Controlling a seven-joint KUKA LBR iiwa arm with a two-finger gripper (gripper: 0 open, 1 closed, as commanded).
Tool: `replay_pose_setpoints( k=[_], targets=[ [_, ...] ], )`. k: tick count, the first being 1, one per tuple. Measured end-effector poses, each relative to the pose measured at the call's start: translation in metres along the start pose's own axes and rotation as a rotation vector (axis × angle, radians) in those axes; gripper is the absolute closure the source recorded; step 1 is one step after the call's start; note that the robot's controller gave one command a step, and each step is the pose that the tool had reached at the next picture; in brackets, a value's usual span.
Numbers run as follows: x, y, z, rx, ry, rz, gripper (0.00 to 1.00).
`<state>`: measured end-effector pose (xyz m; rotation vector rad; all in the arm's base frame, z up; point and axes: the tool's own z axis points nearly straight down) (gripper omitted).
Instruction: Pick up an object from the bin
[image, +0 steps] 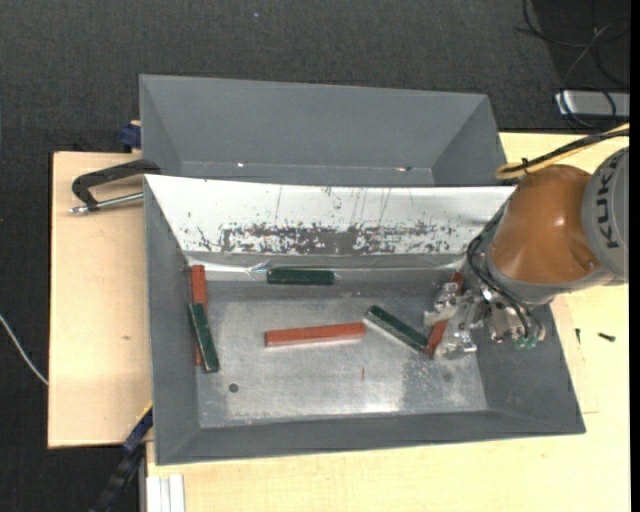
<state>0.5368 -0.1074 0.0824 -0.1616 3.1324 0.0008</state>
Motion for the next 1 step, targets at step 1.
replay_pose_setpoints(
  k=[1],
  targets=[
    [0.0239, 0.0011, -0.1511, 0.001, -0.003, 0.047, 1.00]
  ],
)
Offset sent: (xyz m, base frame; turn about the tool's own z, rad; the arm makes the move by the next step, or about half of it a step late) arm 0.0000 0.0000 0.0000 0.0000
